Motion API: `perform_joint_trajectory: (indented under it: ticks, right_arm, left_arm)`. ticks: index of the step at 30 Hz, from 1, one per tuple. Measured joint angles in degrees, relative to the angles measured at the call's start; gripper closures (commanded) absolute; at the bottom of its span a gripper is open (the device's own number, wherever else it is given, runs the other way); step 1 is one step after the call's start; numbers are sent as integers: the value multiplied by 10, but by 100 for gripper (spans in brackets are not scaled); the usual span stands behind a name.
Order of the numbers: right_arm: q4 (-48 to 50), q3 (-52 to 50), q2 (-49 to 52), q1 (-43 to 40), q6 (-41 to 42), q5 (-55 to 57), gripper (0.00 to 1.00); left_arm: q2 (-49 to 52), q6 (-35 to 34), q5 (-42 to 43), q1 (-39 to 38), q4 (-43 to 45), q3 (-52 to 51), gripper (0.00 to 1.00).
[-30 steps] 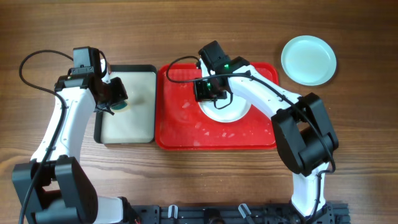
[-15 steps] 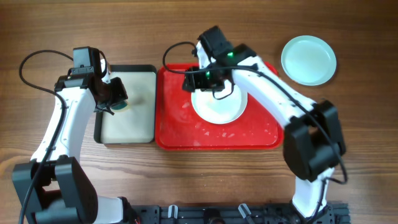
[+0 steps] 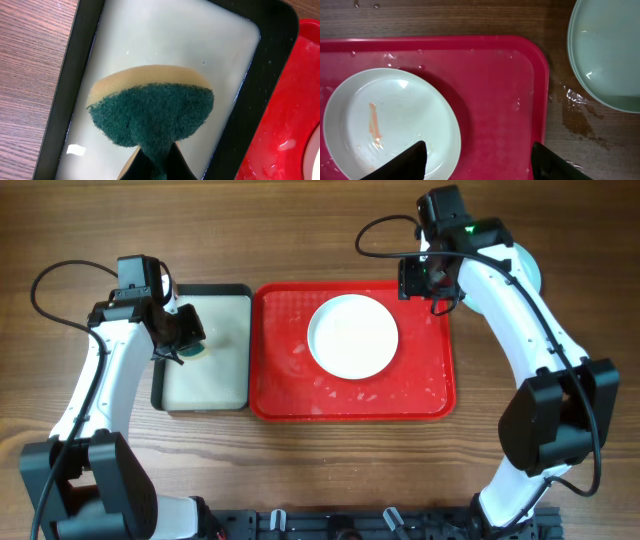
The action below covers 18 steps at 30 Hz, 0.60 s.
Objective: Clean dirty plates on tray and stack at the side
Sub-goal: 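Slide the white plate toward the tray center with the right gripper, then bring the sponge in the left gripper onto the white plate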
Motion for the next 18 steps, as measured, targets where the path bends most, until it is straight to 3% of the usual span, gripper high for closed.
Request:
perform_joint_trajectory:
  ticks: [7,18]
  right_arm:
    - [42,-93,0,2,0,3,33]
    - [130,-141,0,2,-17,-110,33]
  left_arm:
    - [0,0,2,0,8,0,96]
    - [0,-2,56,-33,41,0,96]
